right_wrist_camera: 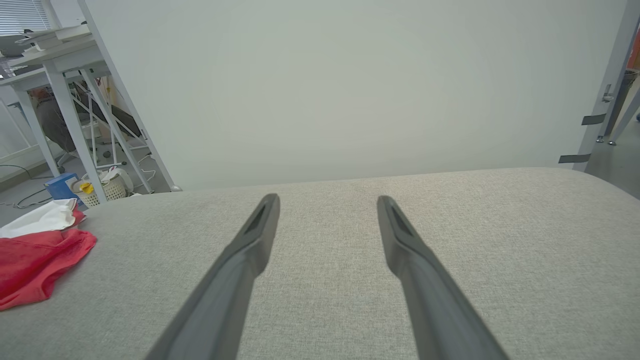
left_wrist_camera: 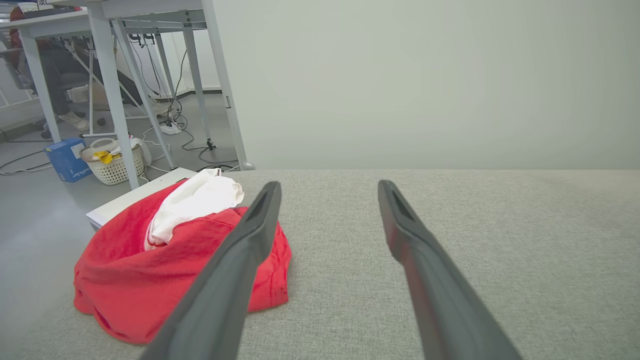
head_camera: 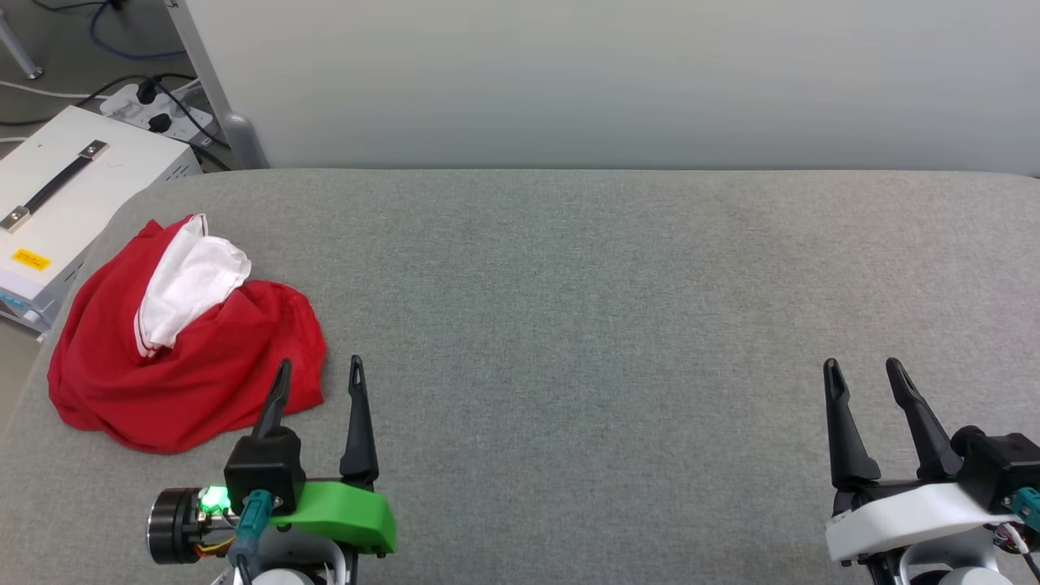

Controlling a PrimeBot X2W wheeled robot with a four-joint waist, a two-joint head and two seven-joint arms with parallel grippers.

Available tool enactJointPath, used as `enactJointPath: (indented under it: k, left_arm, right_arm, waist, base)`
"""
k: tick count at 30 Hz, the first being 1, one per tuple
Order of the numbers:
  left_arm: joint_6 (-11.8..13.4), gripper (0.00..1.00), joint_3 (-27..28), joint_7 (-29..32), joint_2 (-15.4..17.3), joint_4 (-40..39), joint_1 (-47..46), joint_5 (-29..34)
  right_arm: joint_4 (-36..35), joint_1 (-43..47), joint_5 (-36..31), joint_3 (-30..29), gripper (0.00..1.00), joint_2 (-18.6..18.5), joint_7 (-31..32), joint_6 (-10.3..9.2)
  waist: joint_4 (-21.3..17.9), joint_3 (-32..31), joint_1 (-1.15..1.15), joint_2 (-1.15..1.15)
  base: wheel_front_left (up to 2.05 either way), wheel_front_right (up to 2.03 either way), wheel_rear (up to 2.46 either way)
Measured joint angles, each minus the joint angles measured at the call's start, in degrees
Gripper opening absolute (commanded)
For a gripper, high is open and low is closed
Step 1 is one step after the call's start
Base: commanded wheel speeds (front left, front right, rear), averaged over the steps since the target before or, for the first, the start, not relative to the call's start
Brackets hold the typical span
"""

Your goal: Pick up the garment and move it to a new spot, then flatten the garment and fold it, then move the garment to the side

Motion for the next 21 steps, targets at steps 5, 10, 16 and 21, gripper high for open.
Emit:
enactJointPath:
  k: [5, 10, 16, 21]
  left_arm:
    - [0.25, 1.00, -0.29, -0.51, 0.00, 0.21, 0.00, -0.07]
    - [0.54, 1.00, -0.55, -1.08, -0.01, 0.60, -0.01, -0.18]
    - [1.11, 1.00, -0.67, -1.87, -0.01, 1.19, -0.01, -0.57]
    - [1.85, 1.00, -0.59, -2.38, -0.02, 1.36, -0.03, -1.00]
  right_arm:
    - [-0.01, 0.10, 0.62, -0.03, 1.00, 0.00, -0.64, 0.00]
    - [-0.02, 0.16, 1.19, 0.03, 1.00, 0.00, -1.04, 0.00]
    - [-0.11, 0.34, 2.13, 0.37, 1.00, 0.00, -1.87, 0.00]
    - [-0.38, 0.42, 2.33, 0.65, 1.00, -0.01, -2.41, 0.00]
  waist:
    - [0.25, 0.09, 0.00, 0.00]
    - [0.78, 0.18, 0.00, 0.00]
    - [2.20, 0.54, 0.00, 0.00]
    - [4.00, 0.96, 0.00, 0.00]
  base:
    - [0.00, 0.00, 0.00]
    - [0.00, 0.00, 0.00]
    - [0.00, 0.00, 0.00]
    - [0.00, 0.00, 0.00]
